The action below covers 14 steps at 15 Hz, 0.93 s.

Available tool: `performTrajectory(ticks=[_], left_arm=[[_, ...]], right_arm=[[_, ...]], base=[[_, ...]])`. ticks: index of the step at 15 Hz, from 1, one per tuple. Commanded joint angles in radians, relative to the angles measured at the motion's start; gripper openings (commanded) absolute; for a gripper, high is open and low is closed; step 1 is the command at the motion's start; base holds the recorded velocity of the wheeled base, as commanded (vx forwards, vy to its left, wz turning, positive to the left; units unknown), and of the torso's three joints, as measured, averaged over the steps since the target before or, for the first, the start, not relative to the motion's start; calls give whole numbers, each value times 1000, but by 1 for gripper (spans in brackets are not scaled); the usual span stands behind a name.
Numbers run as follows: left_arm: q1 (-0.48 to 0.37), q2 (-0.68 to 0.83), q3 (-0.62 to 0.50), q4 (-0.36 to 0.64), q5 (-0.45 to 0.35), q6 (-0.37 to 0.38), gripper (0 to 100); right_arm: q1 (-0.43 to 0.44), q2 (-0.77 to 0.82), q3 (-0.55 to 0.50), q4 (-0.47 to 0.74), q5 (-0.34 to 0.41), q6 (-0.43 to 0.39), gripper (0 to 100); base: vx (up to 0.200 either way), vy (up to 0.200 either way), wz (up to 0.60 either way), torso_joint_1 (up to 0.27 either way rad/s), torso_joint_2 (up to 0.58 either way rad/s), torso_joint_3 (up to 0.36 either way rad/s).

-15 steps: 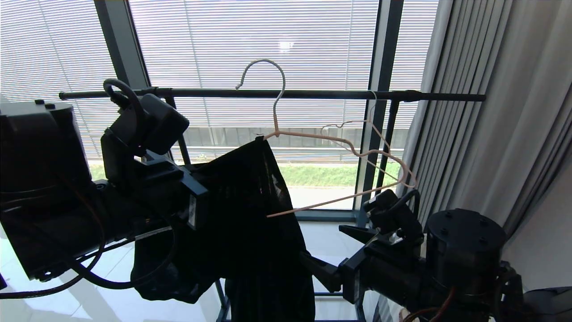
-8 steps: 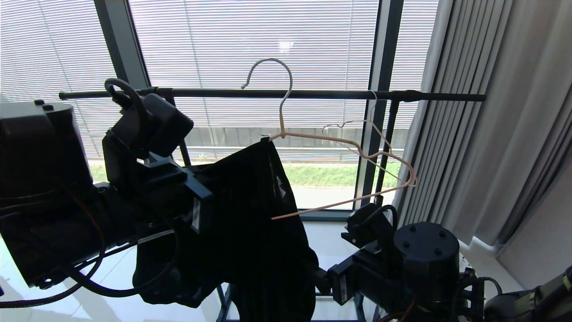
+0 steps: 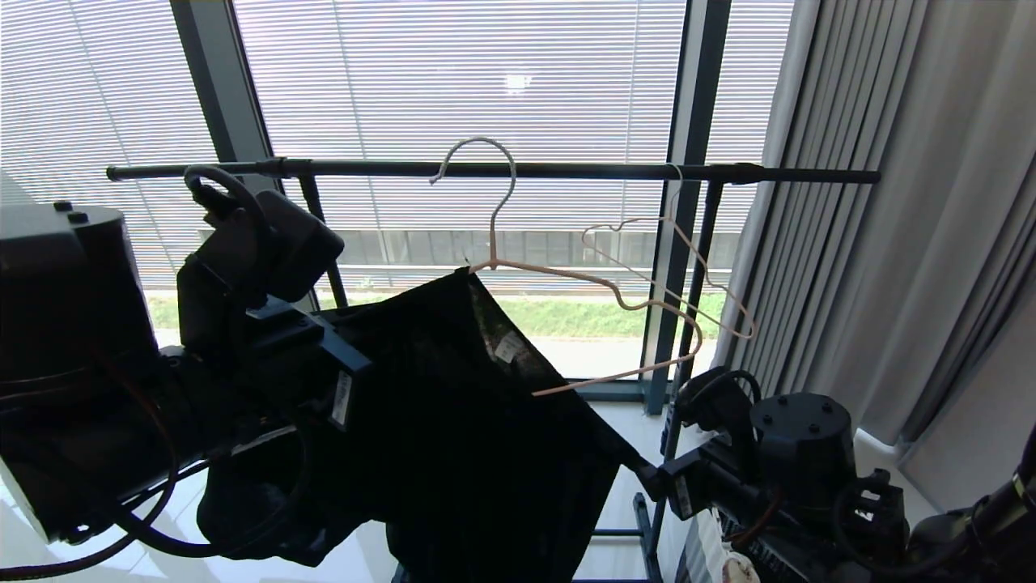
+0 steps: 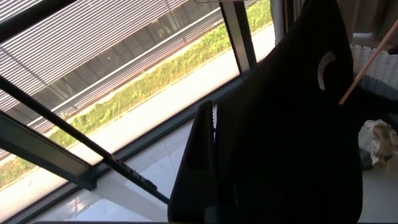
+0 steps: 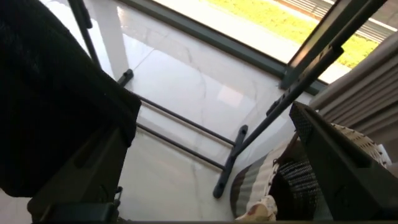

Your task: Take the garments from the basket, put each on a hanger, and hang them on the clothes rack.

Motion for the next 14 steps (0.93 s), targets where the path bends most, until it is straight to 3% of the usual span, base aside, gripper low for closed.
performTrajectory(ticks=[1, 6, 14], left_arm=[[0, -20, 48, -1, 9, 10, 0], [0, -49, 113, 1, 9, 10, 0], [-1, -41, 225, 5, 19, 41, 0]], right_arm=[[-50, -16, -2, 1, -15, -2, 100], [-159, -59, -7, 1, -13, -48, 100], [-202, -96, -59, 3, -6, -58, 100]], base=[[0, 0, 0, 0, 0, 0], [0, 0, 0, 0, 0, 0], [0, 0, 0, 0, 0, 0]])
